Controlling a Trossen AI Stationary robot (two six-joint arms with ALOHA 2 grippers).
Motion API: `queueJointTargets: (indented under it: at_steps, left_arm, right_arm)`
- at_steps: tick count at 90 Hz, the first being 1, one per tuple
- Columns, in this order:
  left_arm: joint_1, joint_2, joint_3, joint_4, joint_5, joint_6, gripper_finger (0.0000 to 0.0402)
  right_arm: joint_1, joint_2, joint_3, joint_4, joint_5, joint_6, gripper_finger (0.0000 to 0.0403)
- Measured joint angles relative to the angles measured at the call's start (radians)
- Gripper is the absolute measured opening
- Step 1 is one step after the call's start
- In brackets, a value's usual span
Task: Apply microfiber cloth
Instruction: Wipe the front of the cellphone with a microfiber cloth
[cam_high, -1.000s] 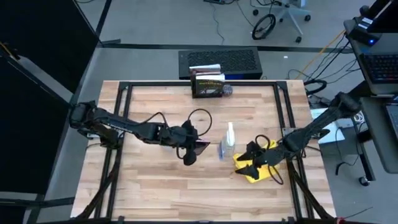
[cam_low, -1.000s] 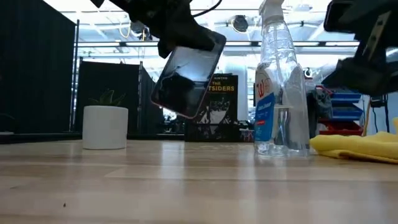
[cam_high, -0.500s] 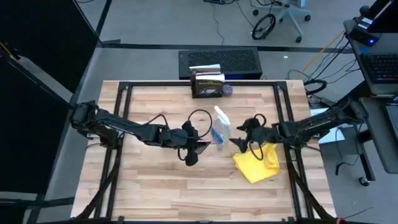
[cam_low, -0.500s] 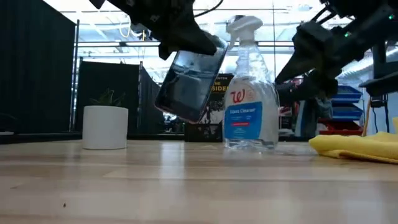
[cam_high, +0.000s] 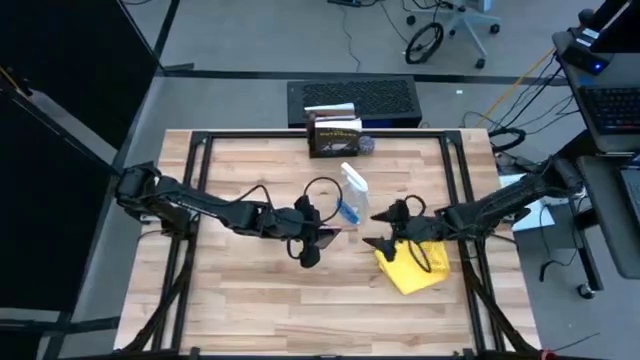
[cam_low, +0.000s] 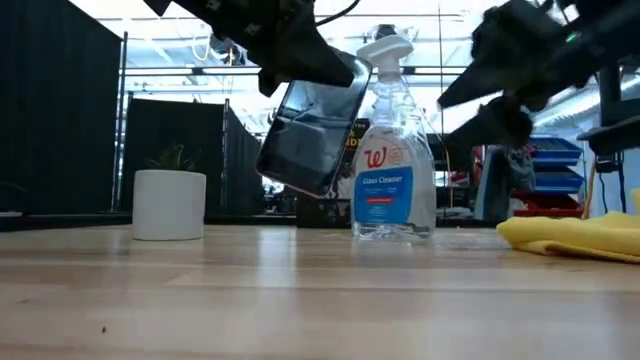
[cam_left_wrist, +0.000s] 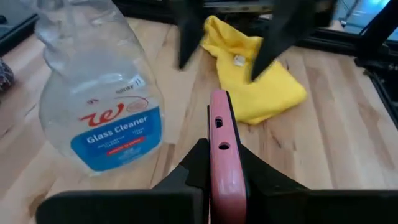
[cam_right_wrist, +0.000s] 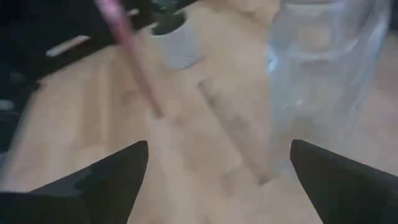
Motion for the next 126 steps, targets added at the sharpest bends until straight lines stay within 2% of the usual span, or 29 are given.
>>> queueJointTargets:
  at_steps: [12, 18, 30, 36, 45, 68, 82, 91, 109, 126]
  left_arm:
    - [0.000, 0.026, 0.001, 0.019, -0.028, -0.003, 0.0018]
    - [0.002, 0.053, 0.001, 0.018, -0.052, -0.004, 0.0018]
    - [0.004, 0.126, 0.000, 0.124, -0.053, -0.045, 0.0018]
    - [0.004, 0.159, 0.000, 0.194, -0.051, -0.091, 0.0018]
    - [0.003, 0.221, 0.000, 0.284, -0.048, -0.187, 0.0018]
    - [-0.003, 0.385, 0.001, 0.589, 0.000, -0.443, 0.0018]
    - [-0.025, 0.458, 0.005, 0.668, -0.069, -0.482, 0.0018]
    - [-0.026, 0.475, 0.006, 0.671, -0.075, -0.495, 0.0024]
    - [-0.026, 0.483, 0.001, 0.633, -0.071, -0.470, 0.0079]
    - [-0.024, 0.487, -0.002, 0.545, -0.018, -0.456, 0.0153]
  right_arm:
    - [-0.063, 0.014, 0.000, -0.046, -0.015, -0.032, 0.0377]
    - [-0.072, -0.020, 0.007, -0.148, -0.100, -0.032, 0.0377]
    - [-0.031, -0.102, 0.082, -0.435, -0.377, -0.001, 0.0369]
    - [0.020, -0.121, 0.121, -0.582, -0.434, 0.018, 0.0361]
    - [0.098, -0.127, 0.158, -0.738, -0.401, 0.062, 0.0346]
    - [0.223, -0.037, 0.158, -0.807, -0.382, 0.183, 0.0326]
    - [0.255, 0.063, 0.158, -0.803, -0.334, 0.167, 0.0325]
    - [0.252, 0.136, 0.158, -0.801, -0.320, 0.135, 0.0325]
    - [0.239, 0.247, 0.162, -0.771, -0.325, 0.124, 0.0325]
    - [0.240, 0.266, 0.162, -0.730, -0.303, 0.104, 0.0324]
